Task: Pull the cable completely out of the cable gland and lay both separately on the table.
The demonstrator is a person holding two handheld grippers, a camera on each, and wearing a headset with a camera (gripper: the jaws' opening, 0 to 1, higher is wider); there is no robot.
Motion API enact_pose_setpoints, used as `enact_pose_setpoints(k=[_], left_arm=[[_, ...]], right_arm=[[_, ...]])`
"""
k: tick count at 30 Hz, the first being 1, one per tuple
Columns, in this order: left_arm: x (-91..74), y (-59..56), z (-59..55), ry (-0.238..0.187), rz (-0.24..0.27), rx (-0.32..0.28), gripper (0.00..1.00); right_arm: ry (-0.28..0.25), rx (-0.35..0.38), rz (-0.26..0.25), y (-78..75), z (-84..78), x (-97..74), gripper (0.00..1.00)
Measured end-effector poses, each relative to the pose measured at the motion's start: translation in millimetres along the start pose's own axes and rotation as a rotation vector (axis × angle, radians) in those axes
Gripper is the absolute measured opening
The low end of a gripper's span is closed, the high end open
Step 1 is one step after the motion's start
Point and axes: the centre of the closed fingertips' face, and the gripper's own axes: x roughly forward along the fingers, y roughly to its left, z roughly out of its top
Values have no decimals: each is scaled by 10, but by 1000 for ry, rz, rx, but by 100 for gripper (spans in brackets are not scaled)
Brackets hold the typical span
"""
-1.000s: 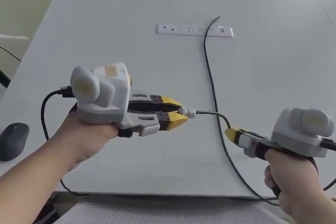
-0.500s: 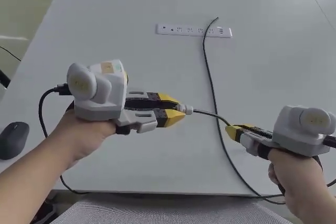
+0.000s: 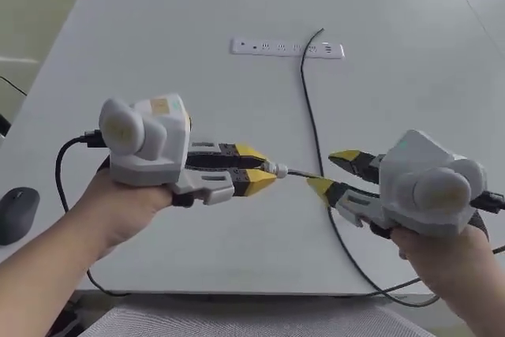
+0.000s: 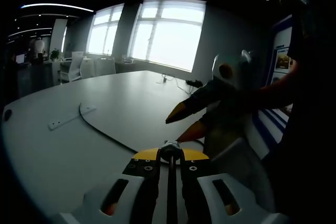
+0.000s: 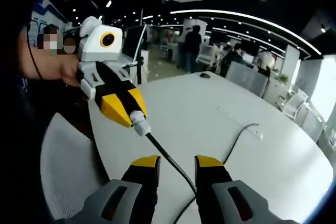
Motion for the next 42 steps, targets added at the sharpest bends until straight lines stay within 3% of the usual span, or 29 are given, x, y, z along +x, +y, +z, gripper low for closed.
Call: enact_pose_setpoints(k=[5, 9, 15, 19, 30, 38, 42], left_arm=[[10, -14, 0, 2, -3, -1, 15], [16, -35, -5, 4, -8, -3, 15], [20, -14, -2, 0, -11, -8, 15], [17, -16, -14, 7, -18, -9, 15], [46, -53, 4, 3, -17, -1, 15], [19, -63, 17, -8, -14, -4, 15], [14, -74, 16, -11, -15, -4, 15]], right_arm=[[23, -193, 14, 109, 55, 93, 17], [43, -252, 39, 181, 23, 142, 13], [11, -360, 68, 285, 97, 141, 3], [3, -379, 74, 310, 78, 141, 1], [8, -273, 70, 266, 39, 125, 0], [45, -182, 48, 135, -145, 105, 0], [62, -82, 40, 79, -260, 94, 0]])
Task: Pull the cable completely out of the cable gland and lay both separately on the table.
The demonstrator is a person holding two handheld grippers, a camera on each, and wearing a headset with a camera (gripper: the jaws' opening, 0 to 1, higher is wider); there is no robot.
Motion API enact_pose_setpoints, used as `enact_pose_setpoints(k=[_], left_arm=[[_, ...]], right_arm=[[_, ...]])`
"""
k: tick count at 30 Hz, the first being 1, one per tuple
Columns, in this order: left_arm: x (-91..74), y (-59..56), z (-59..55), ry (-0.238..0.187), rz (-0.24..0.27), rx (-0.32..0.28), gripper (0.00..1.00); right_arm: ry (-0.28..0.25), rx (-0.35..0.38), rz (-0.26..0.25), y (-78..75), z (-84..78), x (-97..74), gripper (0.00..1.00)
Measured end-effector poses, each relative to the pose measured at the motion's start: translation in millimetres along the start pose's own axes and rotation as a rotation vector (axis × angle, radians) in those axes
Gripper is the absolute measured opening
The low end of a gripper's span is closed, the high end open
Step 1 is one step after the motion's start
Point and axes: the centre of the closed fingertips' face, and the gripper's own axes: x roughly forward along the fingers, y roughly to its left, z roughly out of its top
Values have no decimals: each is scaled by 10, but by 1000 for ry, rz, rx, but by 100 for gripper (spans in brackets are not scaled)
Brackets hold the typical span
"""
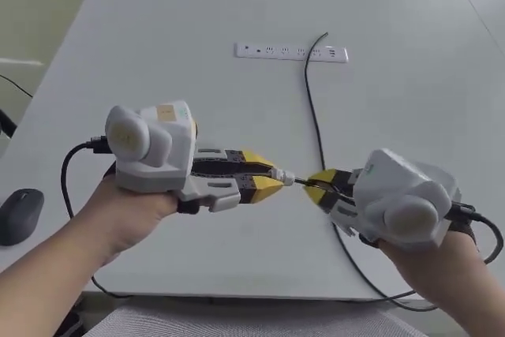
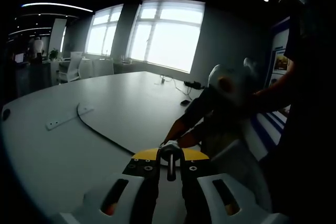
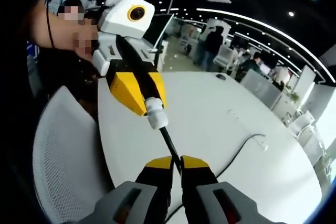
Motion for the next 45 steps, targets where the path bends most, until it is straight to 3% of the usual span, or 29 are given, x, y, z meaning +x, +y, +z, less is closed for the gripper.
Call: enact_pose_setpoints(k=[10, 20, 36, 45], left_arm=[[-3, -9, 11, -3, 0, -1, 15], [-37, 5, 37, -21, 3, -13, 15], [-49, 10, 10, -20, 6, -17, 15], [-35, 15, -40, -12, 4, -26, 15]], right_arm=[[26, 192, -4, -79, -237, 1, 0], [74, 329, -21, -134, -535, -9, 0], [121, 317, -38, -131, -747, -36, 0], [115, 304, -38, -152, -716, -15, 0]])
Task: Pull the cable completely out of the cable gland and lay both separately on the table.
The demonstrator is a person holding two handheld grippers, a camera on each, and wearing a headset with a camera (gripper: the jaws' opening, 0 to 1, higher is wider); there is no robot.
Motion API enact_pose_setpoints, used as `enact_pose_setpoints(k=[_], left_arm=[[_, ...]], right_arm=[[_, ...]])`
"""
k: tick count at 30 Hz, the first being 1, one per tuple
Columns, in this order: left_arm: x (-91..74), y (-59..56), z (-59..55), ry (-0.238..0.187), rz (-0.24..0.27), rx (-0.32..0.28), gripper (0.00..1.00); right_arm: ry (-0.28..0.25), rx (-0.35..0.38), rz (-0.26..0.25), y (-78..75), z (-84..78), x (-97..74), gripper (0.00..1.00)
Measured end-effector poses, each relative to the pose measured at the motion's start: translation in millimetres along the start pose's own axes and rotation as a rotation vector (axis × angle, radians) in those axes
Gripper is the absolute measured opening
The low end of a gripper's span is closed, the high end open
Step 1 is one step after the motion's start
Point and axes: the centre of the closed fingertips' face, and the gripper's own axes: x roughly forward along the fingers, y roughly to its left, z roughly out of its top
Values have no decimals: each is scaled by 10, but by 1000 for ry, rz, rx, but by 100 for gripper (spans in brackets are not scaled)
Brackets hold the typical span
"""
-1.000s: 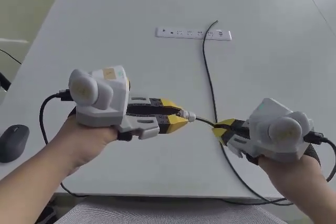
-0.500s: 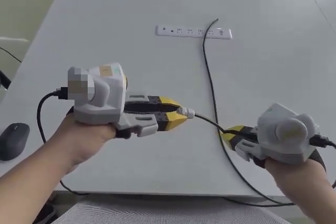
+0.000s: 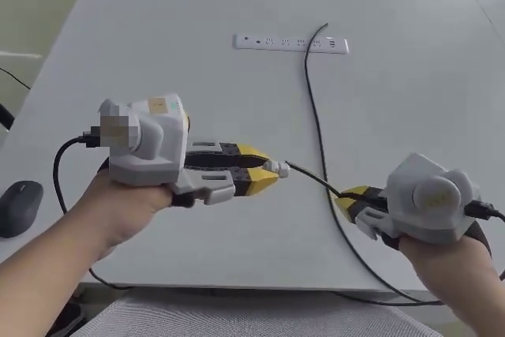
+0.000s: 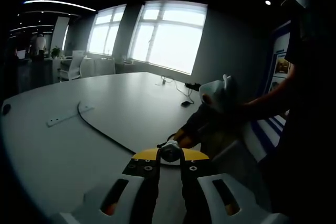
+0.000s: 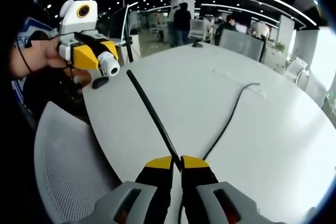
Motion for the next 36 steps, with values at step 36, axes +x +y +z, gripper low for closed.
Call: enact_pose_setpoints(k=[36], left_arm=[[-335, 280, -320, 8, 90, 6, 15]], right_arm=[[-60, -202, 66, 232, 966, 526, 0]])
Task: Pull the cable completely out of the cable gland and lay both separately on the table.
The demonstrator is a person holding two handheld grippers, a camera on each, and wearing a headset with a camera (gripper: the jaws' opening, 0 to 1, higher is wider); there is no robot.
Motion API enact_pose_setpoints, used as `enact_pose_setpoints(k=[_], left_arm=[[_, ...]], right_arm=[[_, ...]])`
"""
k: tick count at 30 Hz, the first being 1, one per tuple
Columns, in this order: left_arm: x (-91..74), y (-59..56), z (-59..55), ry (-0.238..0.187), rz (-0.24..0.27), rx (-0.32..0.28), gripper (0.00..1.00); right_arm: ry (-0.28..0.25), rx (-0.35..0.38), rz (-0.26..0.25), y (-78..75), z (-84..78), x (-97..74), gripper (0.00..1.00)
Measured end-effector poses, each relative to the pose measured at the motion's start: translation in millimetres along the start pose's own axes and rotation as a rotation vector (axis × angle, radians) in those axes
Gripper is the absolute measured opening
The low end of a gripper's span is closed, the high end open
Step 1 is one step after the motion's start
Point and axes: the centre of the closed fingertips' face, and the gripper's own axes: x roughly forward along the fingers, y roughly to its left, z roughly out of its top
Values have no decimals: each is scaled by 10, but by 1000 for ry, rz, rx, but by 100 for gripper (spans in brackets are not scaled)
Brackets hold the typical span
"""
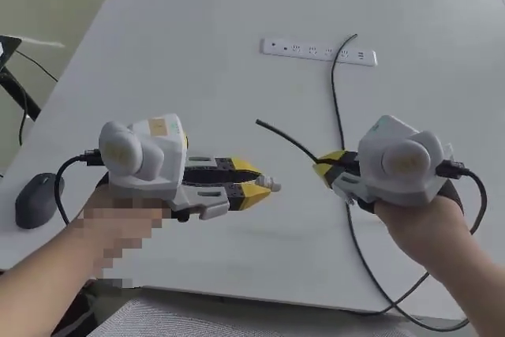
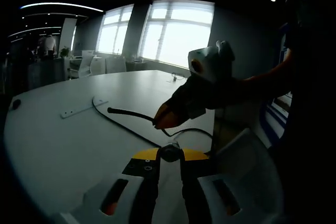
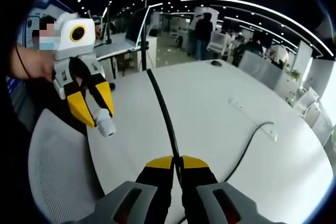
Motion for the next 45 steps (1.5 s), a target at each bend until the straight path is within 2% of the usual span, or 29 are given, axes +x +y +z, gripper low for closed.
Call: enact_pose_setpoints(k=[8, 15, 20, 24, 27, 32, 37, 43, 45], left_arm=[[-110, 68, -148, 5, 17, -14, 15], [-174, 167, -275, 5, 40, -22, 15], [-199, 248, -485, 28, 62, -35, 15], [-187, 303, -647, 58, 70, -53, 15], [-163, 344, -791, 82, 69, -69, 15], [-127, 407, -950, 97, 75, -102, 15], [-71, 461, -1144, 132, 74, -118, 15], [-3, 568, -1261, 144, 86, -145, 15], [28, 604, -1341, 171, 82, -140, 15]], right_arm=[[7, -84, 56, 257, 190, 305, 0], [33, -191, 147, 561, 230, 592, 0], [73, -227, 176, 631, 142, 814, 0], [101, -210, 189, 663, 75, 947, 0], [126, -194, 202, 700, -36, 1071, 0], [176, -202, 212, 711, -239, 1227, 0], [180, -191, 232, 715, -291, 1345, 0], [200, -181, 241, 712, -345, 1458, 0], [206, -175, 245, 720, -362, 1489, 0]])
